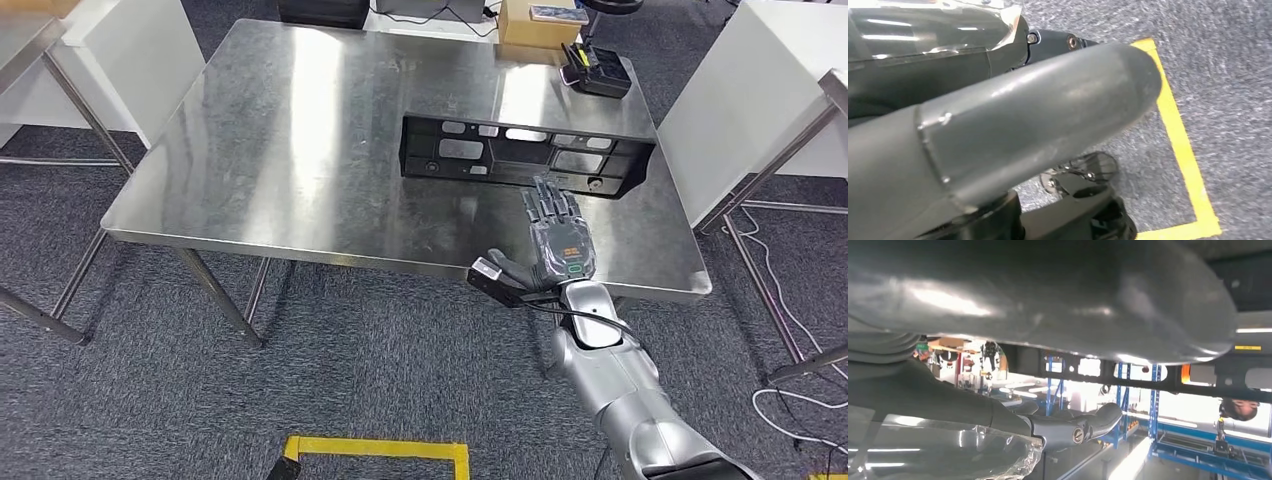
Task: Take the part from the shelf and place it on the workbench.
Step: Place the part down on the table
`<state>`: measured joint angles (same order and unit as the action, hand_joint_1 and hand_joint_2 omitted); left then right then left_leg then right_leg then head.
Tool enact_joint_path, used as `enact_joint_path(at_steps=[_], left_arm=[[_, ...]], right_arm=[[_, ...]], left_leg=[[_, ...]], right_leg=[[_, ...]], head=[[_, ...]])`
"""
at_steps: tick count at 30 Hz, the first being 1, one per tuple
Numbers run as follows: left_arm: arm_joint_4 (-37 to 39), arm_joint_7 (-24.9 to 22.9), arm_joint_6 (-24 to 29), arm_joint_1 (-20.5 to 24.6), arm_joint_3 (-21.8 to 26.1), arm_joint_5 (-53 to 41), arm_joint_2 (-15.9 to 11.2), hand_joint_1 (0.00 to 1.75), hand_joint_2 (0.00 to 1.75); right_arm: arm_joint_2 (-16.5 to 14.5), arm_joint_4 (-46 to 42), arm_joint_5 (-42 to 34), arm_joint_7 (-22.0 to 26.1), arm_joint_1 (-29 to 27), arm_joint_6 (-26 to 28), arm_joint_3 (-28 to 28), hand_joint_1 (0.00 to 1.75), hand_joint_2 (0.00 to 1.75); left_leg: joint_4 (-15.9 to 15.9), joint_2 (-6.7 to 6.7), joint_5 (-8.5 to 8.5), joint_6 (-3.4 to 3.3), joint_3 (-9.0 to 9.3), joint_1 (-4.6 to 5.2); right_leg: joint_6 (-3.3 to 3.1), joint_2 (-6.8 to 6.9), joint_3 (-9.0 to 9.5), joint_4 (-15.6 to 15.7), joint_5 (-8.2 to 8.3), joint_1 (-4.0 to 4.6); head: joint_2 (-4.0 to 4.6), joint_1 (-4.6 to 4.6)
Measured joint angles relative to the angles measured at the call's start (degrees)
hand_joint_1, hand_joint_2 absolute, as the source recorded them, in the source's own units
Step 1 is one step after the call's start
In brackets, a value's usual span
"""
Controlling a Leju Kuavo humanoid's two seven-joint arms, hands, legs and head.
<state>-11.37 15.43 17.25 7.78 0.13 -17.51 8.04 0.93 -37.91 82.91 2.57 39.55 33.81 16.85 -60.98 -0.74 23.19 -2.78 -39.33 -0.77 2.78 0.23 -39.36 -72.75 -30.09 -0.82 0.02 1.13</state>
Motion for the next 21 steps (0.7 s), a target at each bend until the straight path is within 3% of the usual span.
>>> enact_joint_path(at_steps=[1, 3, 5, 7, 8, 9, 11, 12, 13, 14, 16, 17, 19, 21], left_arm=[[0.0, 0.1, 0.0, 0.0, 0.0, 0.0, 0.0, 0.00, 0.00], [0.0, 0.3, -0.1, 0.0, 0.1, 0.1, 0.2, 0.00, 0.00], [0.0, 0.4, -0.1, 0.0, 0.1, 0.1, 0.5, 0.00, 0.00], [0.0, 0.4, -0.1, 0.0, 0.1, 0.1, 0.6, 0.00, 0.00], [0.0, 0.4, -0.1, 0.0, 0.2, 0.1, 0.6, 0.00, 0.00], [0.0, 0.4, -0.1, -0.1, 0.2, 0.1, 0.5, 0.00, 0.00], [0.0, 0.5, -0.1, -0.1, 0.2, 0.1, 0.3, 0.00, 0.00], [0.0, 0.5, -0.1, -0.1, 0.2, 0.1, 0.2, 0.00, 0.00], [0.0, 0.5, -0.1, -0.1, 0.2, 0.1, 0.1, 0.00, 0.00], [0.0, 0.5, -0.1, -0.1, 0.2, 0.1, -0.1, 0.00, 0.00], [0.0, 0.5, -0.1, 0.0, 0.2, 0.1, -0.2, 0.00, 0.00], [0.0, 0.5, -0.1, 0.0, 0.2, 0.1, -0.2, 0.00, 0.00], [0.0, 0.5, -0.1, 0.0, 0.3, 0.1, -0.2, 0.00, 0.00], [0.0, 0.5, -0.1, 0.1, 0.3, 0.1, -0.2, 0.00, 0.00]], right_arm=[[0.0, 0.0, 0.0, 0.0, 0.1, 0.0, 0.0, 0.00, 0.00], [0.0, -0.3, 0.0, 0.0, 0.3, 0.1, 0.0, 0.00, 0.00], [0.0, -0.5, 0.0, 0.0, 0.5, 0.1, 0.0, 0.00, 0.00], [0.0, -0.6, 0.0, 0.0, 0.7, 0.1, 0.0, 0.00, 0.00], [0.0, -0.6, 0.0, 0.0, 0.8, 0.1, 0.0, 0.00, 0.00], [-0.1, -0.7, 0.0, 0.0, 0.8, 0.1, 0.0, 0.00, 0.00], [-0.2, -0.6, 0.0, 0.0, 0.8, 0.1, 0.0, 0.00, 0.00], [-0.3, -0.6, 0.0, 0.0, 0.7, 0.1, 0.0, 0.00, 0.00], [-0.3, -0.6, 0.0, 0.0, 0.6, 0.0, 0.0, 0.00, 0.00], [-0.4, -0.6, 0.0, 0.0, 0.6, 0.0, 0.0, 0.00, 0.00], [-0.4, -0.6, 0.0, 0.0, 0.5, 0.0, 0.0, 0.00, 0.00], [-0.4, -0.6, 0.1, -0.1, 0.5, 0.0, 0.0, 0.00, 0.00], [-0.3, -0.6, 0.1, -0.3, 0.6, 0.1, 0.0, 0.00, 0.00], [-0.3, -0.6, 0.1, -0.4, 0.5, 0.1, 0.0, 0.00, 0.00]], left_leg=[[0.0, -0.01, -0.52, -0.06, -0.47, 0.17], [0.3, 0.02, -1.55, 0.21, -0.99, 0.31], [1.0, 0.15, -2.73, 0.93, -0.99, -0.06], [2.0, 0.19, -3.46, 1.70, -0.93, -0.31], [1.7, 0.22, -2.51, 2.00, -1.15, -0.27], [0.3, 0.25, -0.44, 2.28, -1.60, -0.26], [-6.0, 0.34, 5.41, 2.88, -3.03, -0.45], [-9.7, 0.35, 7.27, 3.27, -3.63, -0.60], [-12.4, 0.39, 7.67, 3.68, -3.77, -0.79], [-13.6, 0.45, 6.80, 4.11, -3.18, -1.02], [-10.3, 0.64, 4.14, 5.06, 0.71, -1.66], [-6.9, 0.65, 4.22, 5.50, 3.35, -1.76], [-1.9, 0.45, 5.85, 5.32, 6.49, -1.69], [-1.1, 0.29, 6.24, 3.97, 6.37, -1.15]], right_leg=[[-0.57, -0.11, 3.00, 3.7, 0.63, 0.56], [-2.20, -0.19, 8.42, 11.4, 0.28, 1.55], [-3.23, -0.19, 10.17, 15.0, -0.04, 2.11], [-3.58, -0.09, 9.99, 16.5, 1.67, 1.90], [-3.82, 0.01, 9.98, 17.3, 2.73, 1.52], [-3.97, 0.12, 9.84, 18.1, 3.81, 1.06], [-4.07, 0.29, 8.72, 18.5, 5.46, 0.56], [-3.94, 0.38, 7.86, 18.4, 6.09, 0.50], [-3.67, 0.48, 6.94, 18.2, 6.67, 0.38], [-3.37, 0.57, 5.98, 17.8, 7.17, 0.19], [-2.66, 0.70, 3.93, 16.5, 7.86, -0.33], [-2.37, 0.71, 2.80, 15.5, 8.08, -0.38], [-1.71, 0.72, 1.15, 13.8, 8.50, -0.13], [-0.56, 0.70, 0.54, 13.6, 9.34, 0.22]], head=[[0.00, 0.00], [0.00, 0.19], [0.00, 0.08], [0.00, -0.19], [0.00, -0.15], [0.00, 0.01], [0.00, 0.20], [0.00, 0.27], [0.00, 0.25], [0.00, 0.27], [0.00, 0.28], [0.00, 0.43], [0.00, 0.47], [0.00, 0.27]])
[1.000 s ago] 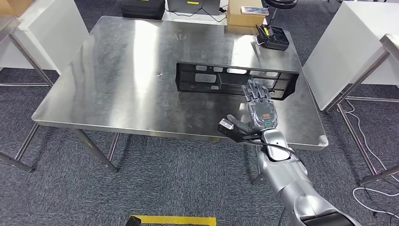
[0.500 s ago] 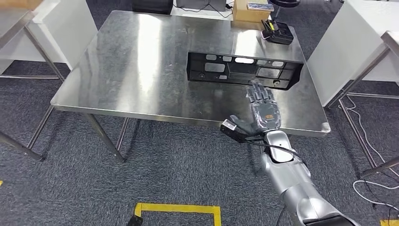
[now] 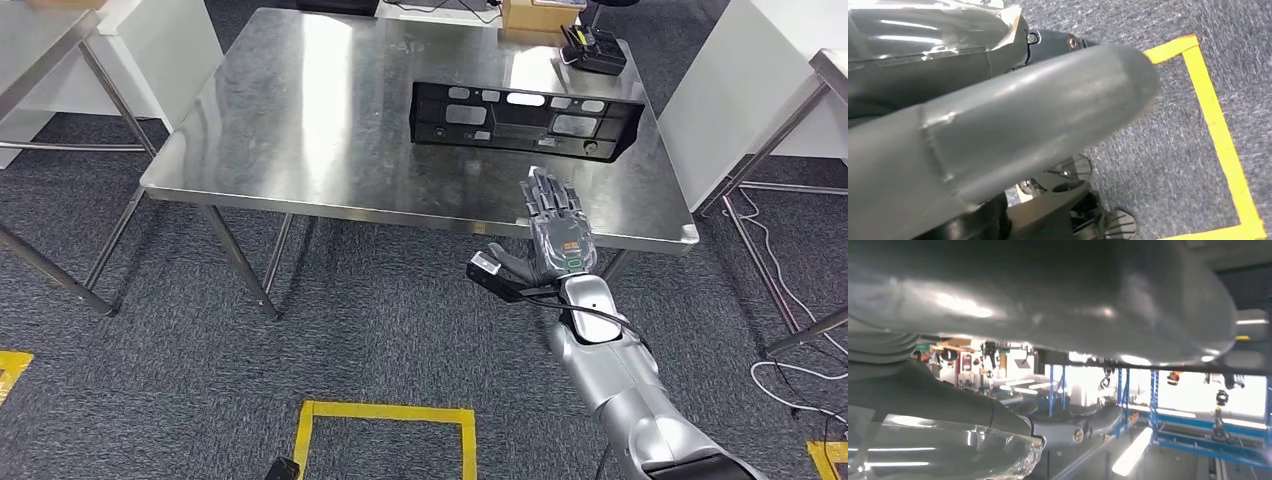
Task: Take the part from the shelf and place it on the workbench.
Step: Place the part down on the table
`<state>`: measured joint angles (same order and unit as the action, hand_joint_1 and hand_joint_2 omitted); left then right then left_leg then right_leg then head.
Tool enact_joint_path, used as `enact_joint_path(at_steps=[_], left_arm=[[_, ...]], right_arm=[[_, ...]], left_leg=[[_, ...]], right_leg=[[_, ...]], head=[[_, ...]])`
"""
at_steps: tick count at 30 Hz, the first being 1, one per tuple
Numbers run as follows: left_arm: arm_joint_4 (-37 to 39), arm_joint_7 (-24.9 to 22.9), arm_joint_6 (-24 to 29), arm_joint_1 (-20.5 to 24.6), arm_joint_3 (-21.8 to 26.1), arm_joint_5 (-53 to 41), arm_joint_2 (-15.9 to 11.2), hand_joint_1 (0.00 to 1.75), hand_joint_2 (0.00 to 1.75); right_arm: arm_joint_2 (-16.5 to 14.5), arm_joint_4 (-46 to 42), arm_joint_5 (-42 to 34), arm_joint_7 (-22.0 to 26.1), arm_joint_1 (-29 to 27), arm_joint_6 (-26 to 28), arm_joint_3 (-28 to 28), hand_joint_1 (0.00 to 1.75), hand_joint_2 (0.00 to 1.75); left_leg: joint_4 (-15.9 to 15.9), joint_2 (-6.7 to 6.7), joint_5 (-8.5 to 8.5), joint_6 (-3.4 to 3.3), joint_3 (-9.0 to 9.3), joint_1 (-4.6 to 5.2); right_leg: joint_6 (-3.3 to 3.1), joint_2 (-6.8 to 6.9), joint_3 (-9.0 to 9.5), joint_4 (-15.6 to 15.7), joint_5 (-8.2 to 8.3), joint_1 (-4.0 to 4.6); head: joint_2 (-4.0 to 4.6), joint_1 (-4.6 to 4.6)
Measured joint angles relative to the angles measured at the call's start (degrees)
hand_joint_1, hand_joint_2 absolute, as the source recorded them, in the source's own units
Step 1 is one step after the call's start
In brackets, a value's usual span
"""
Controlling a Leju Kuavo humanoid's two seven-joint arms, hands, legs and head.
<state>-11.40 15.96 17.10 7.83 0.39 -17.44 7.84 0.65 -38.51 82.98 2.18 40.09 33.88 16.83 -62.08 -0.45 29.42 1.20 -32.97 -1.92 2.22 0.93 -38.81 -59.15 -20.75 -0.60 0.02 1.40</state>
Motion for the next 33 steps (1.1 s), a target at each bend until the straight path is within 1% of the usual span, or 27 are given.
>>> enact_joint_path(at_steps=[2, 3, 4, 6, 7, 8, 9, 10, 11, 12, 14, 15, 16, 17, 18, 19, 21, 22, 23, 24, 25, 27, 28, 29, 30, 32, 33], left_arm=[[0.0, 0.0, 0.0, 0.0, 0.0, 0.0, 0.0, 0.00, 0.00], [0.0, 0.1, 0.0, 0.1, 0.0, 0.0, 0.0, 0.00, 0.00], [0.0, 0.1, 0.0, 0.1, 0.1, 0.0, 0.0, 0.00, 0.00], [0.0, 0.2, 0.0, 0.1, 0.2, 0.0, 0.0, 0.00, 0.00], [0.0, 0.3, 0.0, 0.1, 0.3, -0.1, 0.1, 0.00, 0.00], [0.0, 0.3, 0.0, 0.0, 0.4, -0.1, 0.1, 0.00, 0.00], [0.0, 0.3, 0.1, 0.0, 0.5, -0.1, 0.1, 0.00, 0.00], [0.0, 0.3, 0.1, 0.0, 0.6, -0.1, 0.1, 0.00, 0.00], [0.0, 0.3, 0.2, 0.0, 0.7, -0.1, 0.1, 0.00, 0.00], [0.0, 0.3, 0.2, 0.0, 0.8, -0.1, 0.1, 0.00, 0.00], [-0.1, 0.3, 0.4, 0.0, 1.1, 0.0, 0.2, 0.00, 0.00], [-0.1, 0.3, 0.6, -0.1, 1.2, 0.0, 0.3, 0.00, 0.00], [-0.1, 0.3, 0.7, -0.2, 1.4, 0.0, 0.4, 0.00, 0.00], [0.0, 0.3, 0.9, -0.4, 1.6, 0.1, 0.3, 0.00, 0.00], [0.0, 0.3, 1.0, -0.6, 1.7, 0.1, 0.3, 0.00, 0.00], [0.0, 0.4, 1.0, -0.9, 1.9, 0.1, 0.3, 0.00, 0.00], [0.0, 0.4, 1.2, -1.2, 2.3, 0.1, 0.1, 0.00, 0.00], [0.0, 0.4, 1.3, -1.3, 2.4, 0.1, 0.0, 0.00, 0.00], [0.0, 0.4, 1.5, -1.4, 2.5, 0.1, 0.0, 0.00, 0.00], [0.0, 0.5, 1.7, -1.5, 2.7, 0.1, 0.0, 0.00, 0.00], [0.0, 0.6, 1.9, -1.6, 2.8, 0.1, 0.0, 0.00, 0.00], [0.0, 0.9, 2.3, -1.8, 3.1, 0.1, 0.0, 0.00, 0.00], [0.0, 0.9, 2.4, -1.8, 3.1, 0.0, 0.0, 0.00, 0.00], [0.0, 1.0, 2.5, -1.8, 3.2, 0.0, 0.0, 0.00, 0.00], [0.0, 1.0, 2.5, -1.8, 3.3, 0.0, 0.0, 0.00, 0.00], [0.0, 1.1, 2.6, -2.0, 3.3, -0.1, 0.1, 0.00, 0.00], [0.0, 1.1, 2.6, -2.1, 3.4, -0.1, 0.1, 0.00, 0.00]], right_arm=[[0.2, 0.1, -0.2, -0.2, -0.1, 0.0, 0.0, 0.00, 0.00], [0.4, 0.2, -0.3, -0.4, -0.2, 0.0, 0.0, 0.00, 0.00], [0.6, 0.3, -0.6, -0.7, -0.3, 0.0, -0.2, 0.00, 0.00], [0.8, 0.8, -1.5, -1.1, -0.9, 0.2, -0.7, 0.00, 0.00], [1.0, 1.2, -2.0, -1.2, -1.4, 0.4, -1.1, 0.00, 0.00], [1.1, 1.7, -2.4, -1.4, -2.0, 0.7, -1.4, 0.00, 0.00], [1.2, 2.4, -2.8, -1.5, -2.8, 0.9, -1.7, 0.00, 0.00], [1.2, 3.0, -3.0, -1.8, -3.5, 1.1, -1.9, 0.00, 0.00], [1.2, 3.6, -3.4, -2.1, -4.2, 1.2, -2.2, 0.00, 0.00], [1.1, 4.3, -3.8, -2.4, -4.8, 1.3, -2.6, 0.00, 0.00], [0.8, 6.1, -5.0, -2.9, -6.2, 1.6, -3.5, 0.00, 0.00], [0.7, 7.3, -5.9, -2.9, -7.2, 1.8, -4.2, 0.00, 0.00], [0.4, 8.7, -6.7, -2.8, -8.5, 2.0, -4.8, 0.00, 0.00], [0.1, 10.1, -7.4, -2.6, -9.8, 2.2, -5.6, 0.00, 0.00], [-0.3, 11.4, -8.1, -2.5, -11.3, 2.2, -6.3, 0.00, 0.00], [-0.7, 12.5, -8.8, -2.3, -12.6, 1.9, -7.0, 0.00, 0.00], [-1.5, 14.6, -10.6, -2.0, -15.0, 0.0, -8.5, 0.00, 0.00], [-1.9, 15.7, -11.7, -1.9, -16.2, -1.3, -9.5, 0.00, 0.00], [-2.2, 16.7, -12.9, -1.9, -17.6, -2.8, -10.6, 0.00, 0.00], [-2.5, 17.6, -14.0, -2.0, -19.0, -4.2, -11.7, 0.00, 0.00], [-2.7, 18.5, -15.0, -2.2, -20.3, -5.4, -12.9, 0.00, 0.00], [-3.0, 19.9, -16.7, -2.9, -22.5, -7.6, -15.1, 0.00, 0.00], [-3.1, 20.5, -17.3, -3.3, -23.3, -8.5, -16.1, 0.00, 0.00], [-3.2, 21.0, -17.7, -3.5, -24.1, -9.1, -17.1, 0.00, 0.00], [-3.3, 21.4, -18.0, -3.7, -24.8, -9.5, -17.9, 0.00, 0.00], [-3.4, 22.3, -18.3, -3.8, -26.0, -10.0, -19.2, 0.00, 0.00], [-3.4, 22.6, -18.3, -3.8, -26.5, -10.1, -19.6, 0.00, 0.00]], left_leg=[[0.4, 0.17, -1.17, -1.85, -0.83, 0.30], [0.7, 0.29, -1.96, -2.80, -1.44, 0.33], [1.0, 0.37, -2.84, -3.56, -2.26, 0.29], [1.1, 0.38, -4.51, -4.09, -4.11, 0.34], [1.1, 0.34, -5.30, -4.08, -5.08, 0.37], [1.1, 0.33, -6.08, -4.00, -6.05, 0.40], [1.1, 0.33, -6.89, -3.85, -7.03, 0.41], [1.1, 0.34, -7.69, -3.66, -7.94, 0.41], [1.1, 0.37, -8.47, -3.44, -8.69, 0.40], [1.1, 0.41, -9.21, -3.11, -9.22, 0.39], [1.8, 0.54, -10.56, -2.32, -9.26, 0.30], [2.4, 0.55, -11.30, -1.83, -8.99, 0.26], [3.0, 0.55, -11.80, -1.43, -8.75, 0.18], [3.1, 0.51, -11.28, -1.13, -8.82, 0.13], [2.3, 0.47, -9.53, -0.91, -9.13, 0.12], [0.1, 0.41, -6.50, -0.79, -9.78, 0.10], [-7.2, 0.28, 0.00, -0.44, -11.29, 0.11], [-10.9, 0.24, 1.58, -0.19, -11.69, 0.10], [-13.2, 0.25, 1.60, 0.04, -11.34, 0.07], [-13.7, 0.28, 0.60, 0.21, -10.04, 0.00], [-12.1, 0.31, -0.70, 0.30, -7.72, -0.08], [-4.9, 0.18, -0.81, 0.21, -1.42, -0.17], [-1.7, 0.10, 0.06, -0.03, 0.84, -0.10], [0.4, 0.03, 0.99, -0.45, 2.10, 0.07], [1.3, 0.05, 1.26, -0.99, 2.34, 0.33], [1.8, 0.37, 0.23, -2.38, 1.37, 0.46], [2.1, 0.55, -0.59, -3.05, 0.77, 0.42]], right_leg=[[0.98, -0.05, -0.73, -0.2, -0.12, -0.19], [1.03, -0.11, -1.51, -1.5, -1.58, -0.36], [0.87, -0.19, -2.53, -4.1, -3.97, -0.58], [0.77, -0.41, -4.36, -11.5, -9.04, -0.67], [1.04, -0.52, -4.63, -14.8, -10.33, -0.66], [1.49, -0.61, -4.00, -16.4, -10.37, -0.64], [1.96, -0.69, -2.31, -16.1, -9.52, -0.61], [2.23, -0.71, 0.24, -14.1, -8.51, -0.59], [2.06, -0.72, 3.66, -10.4, -8.30, -0.49], [1.51, -0.71, 7.17, -5.8, -9.07, -0.18], [0.03, -0.70, 10.98, 0.4, -11.04, 0.54], [-0.58, -0.69, 11.35, 1.8, -11.12, 0.91], [-1.07, -0.66, 11.03, 2.0, -10.31, 0.66], [-1.55, -0.52, 10.90, 2.4, -9.45, 0.37], [-2.19, -0.40, 10.52, 2.7, -8.50, 0.04], [-2.73, -0.29, 10.00, 2.9, -7.52, -0.30], [-3.50, -0.21, 8.40, 2.8, -5.96, -0.10], [-3.49, -0.15, 7.56, 2.7, -5.26, 0.00], [-3.36, -0.05, 6.68, 2.6, -4.65, 0.06], [-3.16, 0.06, 5.82, 2.4, -4.14, 0.07], [-2.92, 0.15, 5.00, 2.0, -3.75, 0.02], [-2.40, 0.19, 3.38, 0.8, -3.23, 0.06], [-2.07, 0.18, 2.72, 0.2, -3.01, 0.17], [-1.64, 0.15, 2.27, -0.2, -2.69, 0.34], [-1.22, 0.11, 1.98, -0.3, -2.28, 0.52], [-0.38, -0.04, 1.49, -0.4, -1.83, 0.57], [-0.34, -0.18, 0.92, -1.3, -2.93, 0.47]], head=[[0.00, -0.11], [0.00, -0.22], [0.00, -0.33], [0.00, -0.58], [0.00, -0.61], [0.00, -0.62], [0.00, -0.66], [0.00, -0.67], [0.00, -0.68], [0.00, -0.70], [0.00, -0.64], [0.00, -0.64], [0.00, -0.64], [0.00, -0.66], [0.00, -0.58], [0.00, -0.47], [0.00, -0.27], [0.00, -0.22], [0.00, -0.20], [0.00, -0.18], [0.00, -0.17], [0.00, -0.12], [0.00, -0.17], [0.00, -0.22], [0.00, -0.28], [0.00, -0.33], [0.00, -0.40]])
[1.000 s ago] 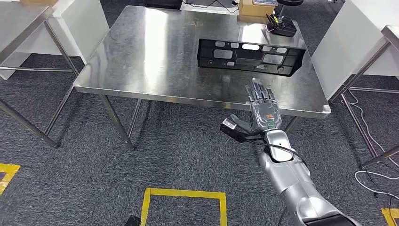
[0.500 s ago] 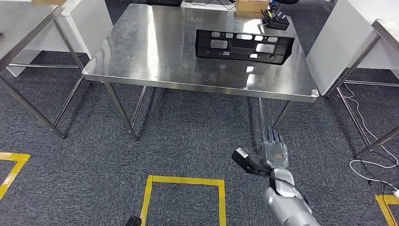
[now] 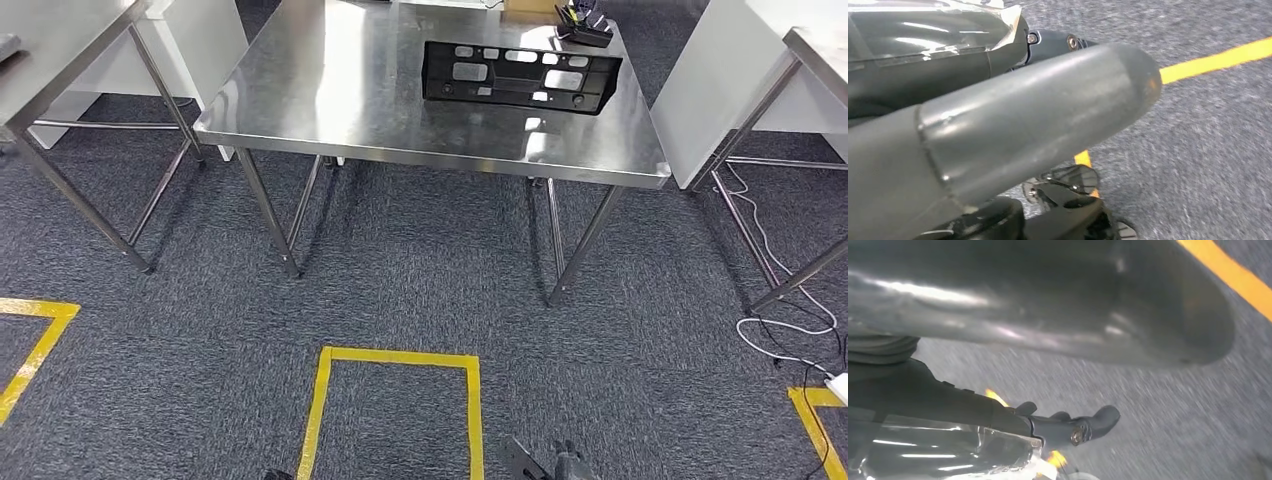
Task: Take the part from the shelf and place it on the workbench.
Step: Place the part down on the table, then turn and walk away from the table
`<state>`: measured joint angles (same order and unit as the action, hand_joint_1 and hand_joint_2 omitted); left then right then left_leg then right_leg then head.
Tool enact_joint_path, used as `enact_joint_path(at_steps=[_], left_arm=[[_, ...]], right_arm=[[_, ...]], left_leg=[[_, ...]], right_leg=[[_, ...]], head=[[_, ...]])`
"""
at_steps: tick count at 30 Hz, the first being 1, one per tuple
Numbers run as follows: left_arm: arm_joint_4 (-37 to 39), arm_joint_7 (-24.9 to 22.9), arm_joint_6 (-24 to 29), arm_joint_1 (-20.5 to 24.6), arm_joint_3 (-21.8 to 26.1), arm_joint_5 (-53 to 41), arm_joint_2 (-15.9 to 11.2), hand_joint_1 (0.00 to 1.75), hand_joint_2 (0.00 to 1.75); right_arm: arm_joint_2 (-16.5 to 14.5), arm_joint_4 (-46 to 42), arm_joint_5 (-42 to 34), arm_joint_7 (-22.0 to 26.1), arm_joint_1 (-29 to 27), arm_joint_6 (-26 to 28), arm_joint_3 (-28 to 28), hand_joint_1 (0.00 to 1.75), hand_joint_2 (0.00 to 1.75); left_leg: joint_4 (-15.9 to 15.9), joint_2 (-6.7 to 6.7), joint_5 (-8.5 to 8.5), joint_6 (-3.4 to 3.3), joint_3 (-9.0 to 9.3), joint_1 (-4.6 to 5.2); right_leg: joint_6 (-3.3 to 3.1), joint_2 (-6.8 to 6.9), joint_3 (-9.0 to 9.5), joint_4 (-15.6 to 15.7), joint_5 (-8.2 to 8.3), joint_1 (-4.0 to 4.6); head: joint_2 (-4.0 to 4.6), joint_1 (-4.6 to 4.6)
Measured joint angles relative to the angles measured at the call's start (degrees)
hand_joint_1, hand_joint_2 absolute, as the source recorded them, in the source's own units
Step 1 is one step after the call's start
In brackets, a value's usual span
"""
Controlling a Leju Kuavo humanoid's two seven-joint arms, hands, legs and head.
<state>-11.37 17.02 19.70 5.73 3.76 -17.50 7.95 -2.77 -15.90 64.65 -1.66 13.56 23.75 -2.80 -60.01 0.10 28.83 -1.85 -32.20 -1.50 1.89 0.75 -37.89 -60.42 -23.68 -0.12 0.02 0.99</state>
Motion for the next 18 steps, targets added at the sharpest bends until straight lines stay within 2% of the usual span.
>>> enact_joint_path(at_steps=[1, 2, 3, 4, 5, 6, 7, 8, 9, 10, 11, 12, 13, 14, 15, 16, 17, 18], left_arm=[[0.0, 0.0, 0.0, 0.0, 0.1, 0.0, 0.0, 0.00, 0.00], [0.0, 0.0, 0.0, 0.0, 0.1, 0.0, 0.0, 0.00, 0.00], [0.0, 0.0, 0.0, 0.0, 0.2, 0.0, 0.1, 0.00, 0.00], [0.0, 0.0, 0.0, -0.1, 0.3, 0.0, 0.1, 0.00, 0.00], [0.0, 0.0, 0.0, -0.1, 0.4, 0.0, 0.1, 0.00, 0.00], [0.0, 0.0, 0.1, -0.1, 0.4, 0.0, 0.1, 0.00, 0.00], [0.0, 0.0, 0.1, -0.1, 0.4, 0.0, 0.2, 0.00, 0.00], [0.0, 0.1, 0.2, -0.1, 0.5, 0.0, 0.2, 0.00, 0.00], [0.0, 0.2, 0.3, -0.1, 0.5, 0.0, 0.2, 0.00, 0.00], [0.0, 0.3, 0.4, -0.1, 0.5, -0.1, 0.2, 0.00, 0.00], [0.0, 0.4, 0.4, -0.1, 0.5, -0.1, 0.2, 0.00, 0.00], [0.0, 0.5, 0.4, -0.1, 0.6, -0.2, 0.2, 0.00, 0.00], [0.0, 0.5, 0.3, -0.2, 0.6, -0.4, 0.2, 0.00, 0.00], [0.0, 0.6, 0.2, -0.2, 0.6, -0.5, 0.3, 0.00, 0.00], [0.1, 0.6, 0.1, -0.3, 0.6, -0.7, 0.3, 0.00, 0.00], [0.1, 0.6, 0.0, -0.4, 0.6, -0.9, 0.3, 0.00, 0.00], [0.2, 0.6, -0.1, -0.5, 0.6, -1.1, 0.2, 0.00, 0.00], [0.2, 0.6, -0.2, -0.5, 0.6, -1.3, 0.2, 0.00, 0.00]], right_arm=[[0.0, 0.3, 0.0, 0.0, -0.4, -0.1, -0.4, 0.00, 0.44], [-0.1, 0.6, 0.0, -0.1, -0.6, -0.1, -0.8, 0.00, 0.87], [-0.1, 0.8, 0.0, -0.2, -0.7, -0.2, -1.1, 0.00, 1.31], [-0.1, 1.0, 0.0, -0.4, -0.7, -0.3, -1.3, 0.00, 1.75], [-0.1, 1.2, 0.0, -0.8, -0.8, -0.5, -1.6, 0.00, 1.75], [-0.1, 1.4, 0.0, -1.3, -0.9, -0.9, -1.8, 0.00, 1.75], [-0.1, 1.5, -0.1, -1.9, -1.1, -1.2, -2.0, 0.00, 1.75], [0.0, 1.6, -0.2, -2.3, -1.4, -1.6, -2.3, 0.00, 1.75], [-0.1, 1.7, -0.3, -2.6, -1.5, -1.8, -2.5, 0.00, 1.75], [-0.1, 1.8, -0.5, -2.8, -1.6, -2.0, -2.8, 0.00, 1.75], [-0.1, 1.9, -0.8, -3.0, -1.7, -2.1, -3.1, 0.00, 1.75], [-0.1, 2.0, -1.1, -3.2, -1.9, -2.3, -3.5, 0.00, 1.75], [-0.1, 2.1, -1.4, -3.4, -2.2, -2.5, -3.9, 0.00, 1.75], [-0.1, 2.3, -1.6, -3.7, -2.5, -2.8, -4.3, 0.00, 1.75], [0.0, 2.4, -1.9, -3.9, -2.8, -3.1, -4.6, 0.00, 1.75], [0.0, 2.5, -2.2, -4.1, -3.1, -3.4, -5.0, 0.00, 1.75], [0.0, 2.7, -2.5, -4.3, -3.4, -3.7, -5.4, 0.00, 1.75], [-0.1, 2.7, -2.8, -4.4, -3.7, -3.9, -5.7, 0.00, 1.75]], left_leg=[[0.3, 0.17, -0.88, -0.53, -0.73, -0.10], [0.4, 0.28, -1.73, -0.80, -1.54, -0.12], [0.5, 0.34, -2.60, -0.93, -2.44, -0.17], [0.6, 0.45, -3.43, -0.84, -3.36, -0.21], [0.5, 0.57, -4.33, -0.65, -4.40, -0.28], [0.5, 0.66, -5.18, -0.39, -5.39, -0.39], [0.5, 0.72, -6.03, -0.04, -6.44, -0.56], [0.4, 0.74, -6.88, 0.39, -7.36, -0.70], [0.4, 0.72, -7.64, 0.89, -8.11, -0.78], [0.4, 0.73, -8.44, 1.43, -8.62, -0.78], [0.5, 0.74, -9.19, 1.92, -8.81, -0.70], [1.0, 0.78, -9.97, 2.35, -8.79, -0.71], [1.6, 0.83, -10.84, 2.78, -8.59, -0.80], [2.2, 0.82, -11.35, 3.12, -8.52, -0.98], [1.9, 0.80, -10.29, 3.32, -8.74, -1.18], [0.5, 0.73, -7.77, 3.41, -9.21, -1.27], [-2.3, 0.58, -4.10, 3.35, -9.87, -1.27], [-6.1, 0.41, -0.11, 3.27, -10.53, -1.16]], right_leg=[[-0.08, -0.15, -0.77, -1.6, -1.88, -0.17], [-0.31, -0.29, -1.67, -4.4, -4.66, -0.47], [-0.34, -0.39, -2.52, -7.9, -7.43, -0.63], [-0.07, -0.44, -2.98, -11.3, -9.25, -0.83], [0.52, -0.47, -2.81, -13.9, -10.09, -1.06], [1.35, -0.48, -1.76, -14.8, -9.69, -1.29], [2.22, -0.49, 0.41, -13.5, -8.55, -1.59], [2.92, -0.50, 3.53, -10.4, -7.58, -1.92], [3.21, -0.53, 7.24, -5.9, -7.54, -1.99], [3.01, -0.66, 10.22, -1.6, -8.18, -1.80], [2.51, -0.76, 12.14, 1.5, -9.07, -1.56], [1.84, -0.84, 12.98, 3.3, -9.71, -1.14], [1.11, -0.87, 12.67, 3.8, -9.58, -0.86], [0.43, -0.76, 12.34, 3.8, -8.99, -1.05], [-0.37, -0.66, 11.77, 3.9, -8.24, -1.16], [-1.18, -0.53, 11.01, 3.9, -7.37, -1.31], [-1.92, -0.43, 10.15, 3.9, -6.49, -1.39], [-2.49, -0.35, 9.22, 3.9, -5.64, -1.10]], head=[[0.00, -0.08], [0.00, -0.19], [0.00, -0.33], [0.00, -0.37], [0.00, -0.37], [0.00, -0.37], [0.00, -0.36], [0.00, -0.37], [0.00, -0.49], [0.00, -0.52], [0.00, -0.49], [0.00, -0.39], [0.00, -0.24], [0.00, -0.18], [0.00, -0.08], [0.00, 0.03], [0.00, 0.16], [0.00, 0.34]])
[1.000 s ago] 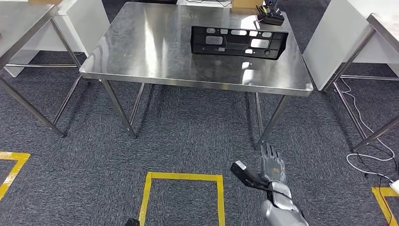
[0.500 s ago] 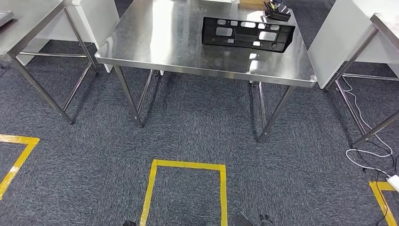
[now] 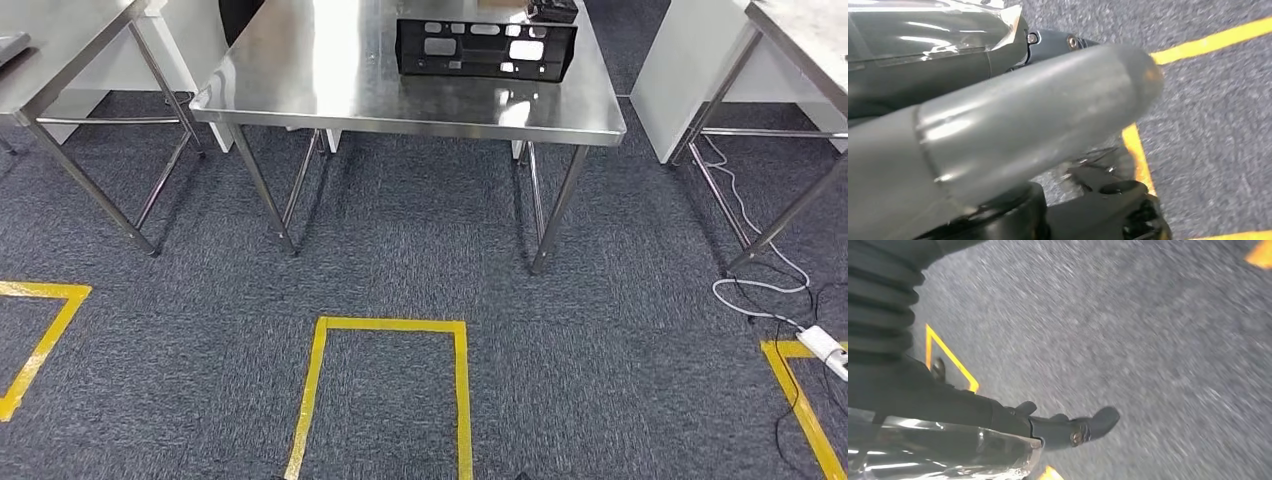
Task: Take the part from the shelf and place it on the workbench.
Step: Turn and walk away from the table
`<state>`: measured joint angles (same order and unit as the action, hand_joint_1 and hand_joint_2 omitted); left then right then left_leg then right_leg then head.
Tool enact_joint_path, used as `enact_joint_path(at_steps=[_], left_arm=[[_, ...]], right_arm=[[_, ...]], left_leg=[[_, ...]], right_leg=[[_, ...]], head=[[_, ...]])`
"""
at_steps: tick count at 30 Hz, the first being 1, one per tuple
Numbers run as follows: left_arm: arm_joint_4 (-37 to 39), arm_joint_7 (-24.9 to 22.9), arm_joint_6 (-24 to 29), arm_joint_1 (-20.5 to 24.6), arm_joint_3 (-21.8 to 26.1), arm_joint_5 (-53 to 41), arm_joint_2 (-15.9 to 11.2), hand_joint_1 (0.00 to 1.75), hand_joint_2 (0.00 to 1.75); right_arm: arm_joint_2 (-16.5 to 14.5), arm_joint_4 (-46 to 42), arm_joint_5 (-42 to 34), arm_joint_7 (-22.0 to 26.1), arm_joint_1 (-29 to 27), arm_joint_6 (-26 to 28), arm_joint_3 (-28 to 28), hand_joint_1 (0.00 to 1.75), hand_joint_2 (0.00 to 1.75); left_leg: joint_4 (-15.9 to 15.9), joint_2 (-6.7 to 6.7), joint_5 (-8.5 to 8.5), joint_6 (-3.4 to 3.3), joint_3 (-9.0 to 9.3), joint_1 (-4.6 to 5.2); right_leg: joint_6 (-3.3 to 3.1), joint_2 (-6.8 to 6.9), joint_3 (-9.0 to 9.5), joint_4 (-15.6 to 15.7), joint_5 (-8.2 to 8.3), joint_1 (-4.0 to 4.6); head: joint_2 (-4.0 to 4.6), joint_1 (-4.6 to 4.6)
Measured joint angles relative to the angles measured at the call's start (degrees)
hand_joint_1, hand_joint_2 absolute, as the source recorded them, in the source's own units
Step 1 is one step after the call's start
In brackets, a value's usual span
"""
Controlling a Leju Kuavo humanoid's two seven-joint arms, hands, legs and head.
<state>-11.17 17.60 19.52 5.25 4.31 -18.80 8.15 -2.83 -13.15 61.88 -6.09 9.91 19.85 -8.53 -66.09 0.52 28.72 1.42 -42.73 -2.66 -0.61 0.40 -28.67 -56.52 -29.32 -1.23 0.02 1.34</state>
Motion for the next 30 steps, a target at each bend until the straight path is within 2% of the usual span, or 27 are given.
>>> enact_joint_path(at_steps=[1, 2, 3, 4, 5, 6, 8, 9, 11, 12, 13, 14, 16, 17, 18, 19, 20, 21, 22, 23, 24, 25, 26, 27, 28, 29, 30], left_arm=[[0.0, 0.0, -0.1, 0.0, 0.0, -0.2, 0.0, 0.00, 0.00], [0.0, 0.0, -0.2, 0.0, 0.0, -0.3, -0.1, 0.00, 0.00], [0.0, -0.1, -0.3, 0.0, 0.0, -0.5, -0.1, 0.00, 0.00], [0.0, -0.1, -0.4, 0.1, 0.0, -0.7, -0.1, 0.00, 0.00], [0.0, -0.2, -0.5, 0.2, 0.0, -0.9, -0.2, 0.00, 0.00], [0.0, -0.3, -0.6, 0.3, 0.0, -1.0, -0.2, 0.00, 0.00], [-0.1, -0.4, -0.7, 0.7, 0.0, -1.0, -0.3, 0.00, 0.00], [-0.1, -0.4, -0.7, 0.9, 0.0, -1.0, -0.4, 0.00, 0.00], [-0.1, -0.4, -0.8, 1.0, 0.0, -1.0, -0.3, 0.00, 0.00], [-0.1, -0.5, -0.8, 1.0, 0.0, -1.0, -0.3, 0.00, 0.00], [-0.1, -0.5, -0.9, 1.0, 0.0, -1.0, -0.3, 0.00, 0.00], [-0.1, -0.5, -1.0, 1.0, 0.0, -1.0, -0.2, 0.00, 0.00], [-0.1, -0.5, -1.0, 1.1, -0.1, -1.1, -0.1, 0.00, 0.00], [-0.1, -0.5, -1.0, 1.0, -0.1, -1.0, -0.1, 0.00, 0.00], [-0.1, -0.5, -1.0, 1.0, -0.1, -1.0, 0.0, 0.00, 0.00], [-0.1, -0.5, -1.0, 1.0, -0.1, -1.0, 0.0, 0.00, 0.00], [-0.1, -0.5, -1.0, 0.9, -0.1, -1.0, 0.0, 0.00, 0.00], [-0.1, -0.5, -1.0, 1.0, -0.1, -1.0, -0.1, 0.00, 0.00], [-0.1, -0.5, -1.0, 1.0, -0.1, -1.0, 0.0, 0.00, 0.00], [-0.1, -0.5, -1.0, 1.0, -0.1, -1.0, 0.0, 0.00, 0.00], [-0.2, -0.5, -1.0, 1.0, -0.1, -1.0, 0.0, 0.00, 0.00], [-0.2, -0.5, -0.9, 1.0, -0.1, -1.0, 0.0, 0.00, 0.00], [-0.2, -0.5, -0.9, 0.9, -0.1, -1.0, 0.0, 0.00, 0.00], [-0.1, -0.5, -0.9, 0.9, -0.1, -1.0, 0.0, 0.00, 0.00], [-0.1, -0.5, -0.9, 0.8, -0.1, -1.0, -0.1, 0.00, 0.00], [0.0, -0.5, -0.9, 0.6, -0.1, -1.0, -0.1, 0.00, 0.00], [0.0, -0.5, -0.9, 0.6, -0.1, -1.0, -0.2, 0.00, 0.00]], right_arm=[[-0.1, 0.1, -0.3, -0.1, -0.3, -0.2, -0.3, 0.00, 1.75], [-0.1, 0.2, -0.7, -0.2, -0.6, -0.4, -0.7, 0.00, 1.75], [-0.1, 0.3, -1.0, -0.3, -0.9, -0.5, -1.1, 0.00, 1.75], [-0.1, 0.4, -1.3, -0.4, -1.2, -0.7, -1.5, 0.00, 1.75], [-0.1, 0.5, -1.5, -0.5, -1.5, -0.8, -1.9, 0.00, 1.75], [-0.2, 0.5, -1.6, -0.6, -1.7, -1.0, -2.2, 0.00, 1.75], [-0.2, 0.6, -1.6, -0.7, -1.9, -1.1, -2.6, 0.00, 1.75], [-0.3, 0.7, -1.6, -0.7, -2.0, -1.1, -2.7, 0.00, 1.75], [-0.2, 0.8, -1.6, -0.8, -2.1, -1.1, -3.0, 0.00, 1.75], [-0.2, 0.8, -1.6, -0.8, -2.2, -1.2, -3.2, 0.00, 1.75], [-0.1, 0.9, -1.6, -0.8, -2.2, -1.2, -3.3, 0.00, 1.75], [-0.1, 1.0, -1.6, -0.8, -2.3, -1.2, -3.3, 0.00, 1.75], [-0.2, 1.0, -1.5, -0.8, -2.3, -1.3, -3.4, 0.00, 1.75], [-0.2, 1.0, -1.5, -0.8, -2.3, -1.3, -3.5, 0.00, 1.75], [-0.2, 1.1, -1.5, -0.8, -2.3, -1.3, -3.6, 0.00, 1.75], [-0.2, 1.1, -1.5, -0.9, -2.3, -1.3, -3.7, 0.00, 1.75], [-0.2, 1.1, -1.4, -0.9, -2.3, -1.3, -3.8, 0.00, 1.75], [-0.2, 1.1, -1.4, -1.0, -2.3, -1.3, -3.8, 0.00, 1.75], [-0.2, 1.1, -1.4, -1.0, -2.2, -1.3, -3.8, 0.00, 1.75], [-0.3, 1.1, -1.4, -1.0, -2.1, -1.3, -3.8, 0.00, 1.75], [-0.3, 1.1, -1.4, -1.0, -2.1, -1.3, -3.8, 0.00, 1.75], [-0.3, 1.1, -1.4, -1.0, -2.1, -1.3, -3.9, 0.00, 1.75], [-0.3, 1.2, -1.4, -1.1, -2.1, -1.3, -3.9, 0.00, 1.75], [-0.3, 1.2, -1.4, -1.1, -2.2, -1.3, -3.9, 0.00, 1.75], [-0.3, 1.3, -1.4, -1.2, -2.3, -1.3, -3.9, 0.00, 1.75], [-0.3, 1.3, -1.4, -1.2, -2.3, -1.3, -3.9, 0.00, 1.75], [-0.4, 1.3, -1.4, -1.2, -2.3, -1.3, -3.9, 0.00, 1.75]], left_leg=[[-4.1, -0.19, 2.62, -0.04, -0.43, 0.13], [-7.5, -0.35, 3.55, -0.08, -0.43, 0.22], [-9.4, -0.42, 3.01, -0.17, 0.30, 0.28], [-9.4, -0.45, 1.68, -0.35, 1.95, 0.31], [-7.2, -0.47, 0.40, -0.65, 4.66, 0.38], [-3.3, -0.52, 0.26, -1.09, 8.12, 0.53], [4.2, -0.54, 1.92, -1.78, 13.79, 0.92], [6.4, -0.53, 2.78, -2.11, 15.07, 1.21], [7.7, -0.35, 2.24, -2.74, 14.78, 1.43], [8.1, -0.24, 1.37, -3.21, 14.21, 1.45], [8.6, -0.07, 0.42, -3.63, 13.52, 1.33], [8.8, 0.09, -0.55, -3.90, 12.72, 1.18], [8.9, 0.28, -2.25, -3.99, 10.71, 1.14], [8.9, 0.36, -3.08, -3.78, 9.62, 1.05], [8.8, 0.46, -3.92, -3.51, 8.60, 0.92], [8.7, 0.55, -4.80, -3.14, 7.53, 0.69], [8.6, 0.61, -5.63, -2.70, 6.56, 0.43], [8.5, 0.63, -6.39, -2.20, 5.75, 0.27], [8.4, 0.61, -7.08, -1.64, 5.06, 0.18], [8.3, 0.61, -7.72, -1.10, 4.69, 0.26], [8.4, 0.62, -8.38, -0.67, 4.54, 0.36], [8.6, 0.63, -9.08, -0.28, 4.50, 0.36], [8.9, 0.65, -9.69, 0.06, 4.52, 0.28], [8.8, 0.60, -9.33, 0.25, 4.34, 0.07], [7.9, 0.51, -7.73, 0.36, 3.97, -0.08], [5.8, 0.36, -4.96, 0.34, 3.32, -0.14], [2.5, 0.16, -1.39, 0.20, 2.51, -0.08]], right_leg=[[-0.37, 0.05, -0.83, -0.1, 0.77, 0.32], [-0.53, 0.10, -1.71, -0.2, 1.53, 0.65], [-0.55, 0.12, -2.59, -0.3, 2.23, 0.91], [-0.48, 0.13, -3.51, -0.5, 2.85, 1.10], [-0.33, 0.09, -4.45, -0.9, 3.39, 1.24], [-0.12, 0.05, -5.28, -1.3, 3.81, 1.34], [0.36, 0.03, -6.32, -2.1, 4.43, 1.58], [0.75, 0.09, -6.56, -2.2, 4.86, 1.53], [1.66, 0.16, -6.88, -2.1, 5.83, 1.55], [1.93, 0.08, -7.31, -2.4, 5.49, 1.49], [1.91, -0.04, -7.95, -3.5, 4.12, 1.49], [1.76, -0.15, -8.81, -5.7, 1.73, 1.34], [1.74, -0.27, -10.48, -12.3, -3.42, 0.74], [2.25, -0.27, -10.83, -15.5, -4.63, 0.43], [3.12, -0.27, -10.49, -17.5, -4.41, 0.08], [4.22, -0.27, -9.21, -17.6, -3.10, -0.35], [5.25, -0.26, -6.90, -15.6, -1.54, -0.81], [5.99, -0.28, -3.75, -12.1, -0.59, -1.28], [6.27, -0.40, -0.04, -7.2, -0.81, -1.31], [5.96, -0.53, 2.62, -3.2, -1.75, -1.22], [5.41, -0.65, 4.23, -0.4, -2.73, -0.95], [4.75, -0.75, 4.76, 0.9, -3.29, -0.57], [3.96, -0.70, 4.14, 0.9, -3.10, -0.55], [3.22, -0.56, 3.67, 0.7, -2.59, -0.71], [2.40, -0.43, 3.11, 0.6, -2.01, -0.86], [1.54, -0.27, 2.44, 0.6, -1.33, -0.91], [0.84, -0.14, 1.70, 0.5, -0.63, -0.81]], head=[[0.00, 0.08], [0.00, 0.09], [0.00, 0.12], [0.00, 0.12], [0.00, 0.14], [0.00, 0.15], [0.00, 0.12], [0.00, 0.12], [0.00, 0.09], [0.00, 0.14], [0.00, -0.03], [0.00, -0.19], [0.00, -0.54], [0.00, -0.55], [0.00, -0.55], [0.00, -0.55], [0.00, -0.55], [0.00, -0.58], [0.00, -0.69], [0.00, -0.73], [0.00, -0.76], [0.00, -0.77], [0.00, -0.70], [0.00, -0.55], [0.00, -0.41], [0.00, -0.18], [0.00, 0.03]])
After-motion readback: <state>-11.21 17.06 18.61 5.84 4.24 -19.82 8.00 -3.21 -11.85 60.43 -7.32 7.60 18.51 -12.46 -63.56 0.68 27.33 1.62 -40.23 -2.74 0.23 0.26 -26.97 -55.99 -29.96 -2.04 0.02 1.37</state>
